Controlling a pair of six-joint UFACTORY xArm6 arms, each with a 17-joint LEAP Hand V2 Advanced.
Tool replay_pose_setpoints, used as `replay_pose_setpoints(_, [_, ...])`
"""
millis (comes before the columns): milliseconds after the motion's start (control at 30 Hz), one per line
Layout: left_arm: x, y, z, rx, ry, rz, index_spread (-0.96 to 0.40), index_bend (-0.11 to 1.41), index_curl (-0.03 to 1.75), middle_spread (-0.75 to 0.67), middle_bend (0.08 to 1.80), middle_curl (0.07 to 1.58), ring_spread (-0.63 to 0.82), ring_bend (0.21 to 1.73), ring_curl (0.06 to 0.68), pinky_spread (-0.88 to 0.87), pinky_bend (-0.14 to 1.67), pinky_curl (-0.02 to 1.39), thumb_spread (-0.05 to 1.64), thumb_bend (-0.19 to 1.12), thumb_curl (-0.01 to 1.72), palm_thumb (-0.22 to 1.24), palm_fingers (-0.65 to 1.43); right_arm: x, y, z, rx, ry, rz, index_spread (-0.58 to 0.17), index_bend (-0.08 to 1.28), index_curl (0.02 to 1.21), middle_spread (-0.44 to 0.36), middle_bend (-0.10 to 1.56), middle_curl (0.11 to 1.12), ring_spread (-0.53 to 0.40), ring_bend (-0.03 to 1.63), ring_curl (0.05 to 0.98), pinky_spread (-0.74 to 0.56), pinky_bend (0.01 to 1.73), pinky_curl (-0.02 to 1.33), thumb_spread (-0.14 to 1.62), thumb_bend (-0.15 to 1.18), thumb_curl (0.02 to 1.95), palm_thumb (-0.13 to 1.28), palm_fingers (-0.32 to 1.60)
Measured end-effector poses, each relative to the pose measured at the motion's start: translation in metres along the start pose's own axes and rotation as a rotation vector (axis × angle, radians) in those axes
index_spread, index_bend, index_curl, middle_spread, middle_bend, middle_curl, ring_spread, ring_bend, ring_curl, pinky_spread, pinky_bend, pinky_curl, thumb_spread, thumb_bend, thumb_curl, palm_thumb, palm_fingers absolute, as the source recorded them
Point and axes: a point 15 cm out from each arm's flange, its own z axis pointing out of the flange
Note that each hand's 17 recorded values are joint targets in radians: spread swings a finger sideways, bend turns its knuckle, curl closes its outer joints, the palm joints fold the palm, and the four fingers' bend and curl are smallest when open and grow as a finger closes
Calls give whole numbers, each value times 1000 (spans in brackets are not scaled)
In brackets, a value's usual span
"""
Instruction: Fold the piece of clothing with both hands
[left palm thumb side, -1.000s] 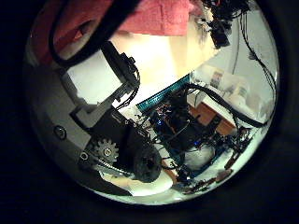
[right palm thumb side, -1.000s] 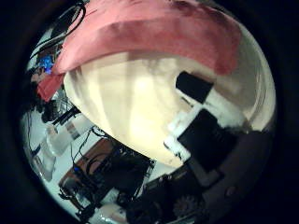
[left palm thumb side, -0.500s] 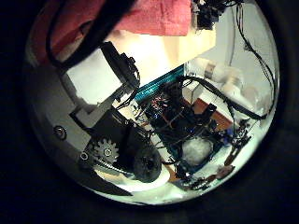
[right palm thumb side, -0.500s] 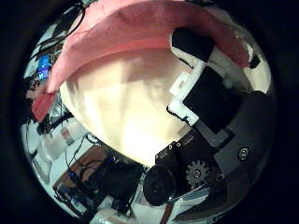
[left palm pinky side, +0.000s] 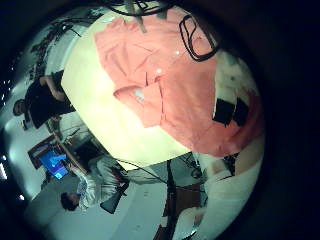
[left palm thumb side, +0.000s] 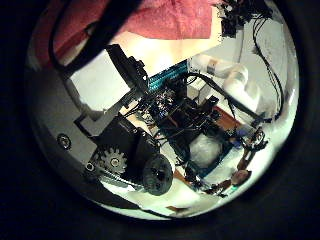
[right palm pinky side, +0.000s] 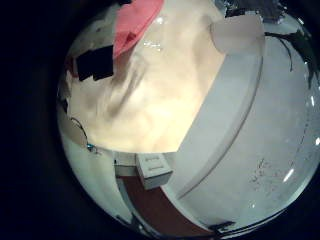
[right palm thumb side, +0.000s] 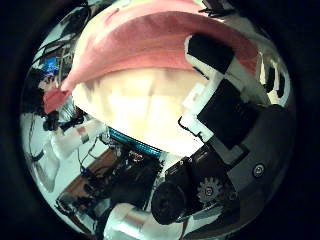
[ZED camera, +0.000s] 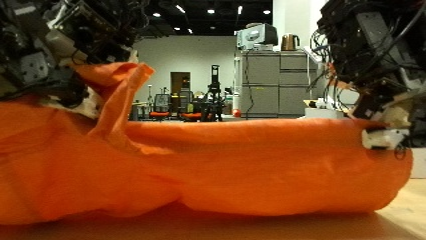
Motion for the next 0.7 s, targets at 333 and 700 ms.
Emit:
replay_pose_setpoints(333, [-55, -37, -53, 28, -20, -64, -654, 177, 1448, -600, 878, 1075, -449, 1332, 557, -666, 1117, 660, 999, -20, 554, 805, 1026, 13, -66, -50, 75, -16, 28, -274, 1056, 869, -147, 1271, 836, -243, 1299, 779, -264, 1195, 893, 1181, 30, 677, 1166, 1053])
replay_pose_setpoints(700, [-141, -138, -42, 68, 10, -147, -628, 179, 1465, -615, 875, 1107, -445, 1358, 574, -655, 1131, 692, 981, -28, 558, 770, 967, 10, -183, -24, 18, -70, 20, -270, 1056, 888, -157, 1271, 844, -246, 1299, 802, -258, 1162, 960, 1193, 5, 723, 1167, 1045])
